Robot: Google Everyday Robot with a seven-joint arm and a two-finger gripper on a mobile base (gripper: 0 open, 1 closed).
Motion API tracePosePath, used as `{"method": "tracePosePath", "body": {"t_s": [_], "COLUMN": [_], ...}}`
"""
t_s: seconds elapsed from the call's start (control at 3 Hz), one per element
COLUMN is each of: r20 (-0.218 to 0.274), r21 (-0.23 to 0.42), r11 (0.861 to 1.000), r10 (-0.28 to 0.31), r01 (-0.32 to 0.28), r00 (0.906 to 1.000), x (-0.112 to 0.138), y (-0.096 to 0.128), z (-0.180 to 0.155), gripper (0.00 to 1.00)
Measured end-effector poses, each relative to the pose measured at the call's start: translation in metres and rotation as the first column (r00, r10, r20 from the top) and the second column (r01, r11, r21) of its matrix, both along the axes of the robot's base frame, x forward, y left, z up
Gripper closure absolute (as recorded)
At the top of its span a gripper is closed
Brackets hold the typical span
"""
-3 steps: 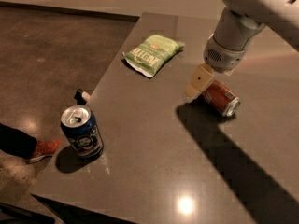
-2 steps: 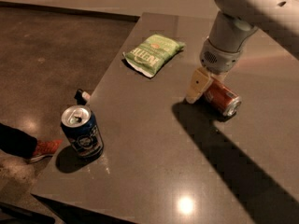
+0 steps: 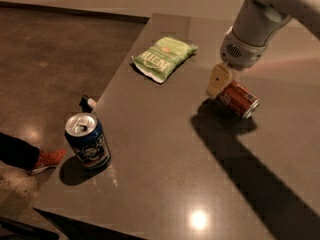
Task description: Place coke can upright
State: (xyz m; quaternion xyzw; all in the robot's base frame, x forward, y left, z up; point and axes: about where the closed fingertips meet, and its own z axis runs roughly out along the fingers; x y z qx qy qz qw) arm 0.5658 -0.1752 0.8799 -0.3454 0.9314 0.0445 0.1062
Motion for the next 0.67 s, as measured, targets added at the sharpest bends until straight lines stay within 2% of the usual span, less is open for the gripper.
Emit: {"method": "tracePosePath", "body": {"t_s": [0.33,0.67], "r20": [0.144,0.285], "r21": [0.167,0.299], "r11": [0.985,0.951], "r10": [0.02,-0.016], "r01": [-0.044,-0.074], "r00": [0.9894,0.9583], "x": [0.007,0.012], "y": [-0.001,-0.009], "z": [0.032,0.052], "gripper": [1.0,1.0]}}
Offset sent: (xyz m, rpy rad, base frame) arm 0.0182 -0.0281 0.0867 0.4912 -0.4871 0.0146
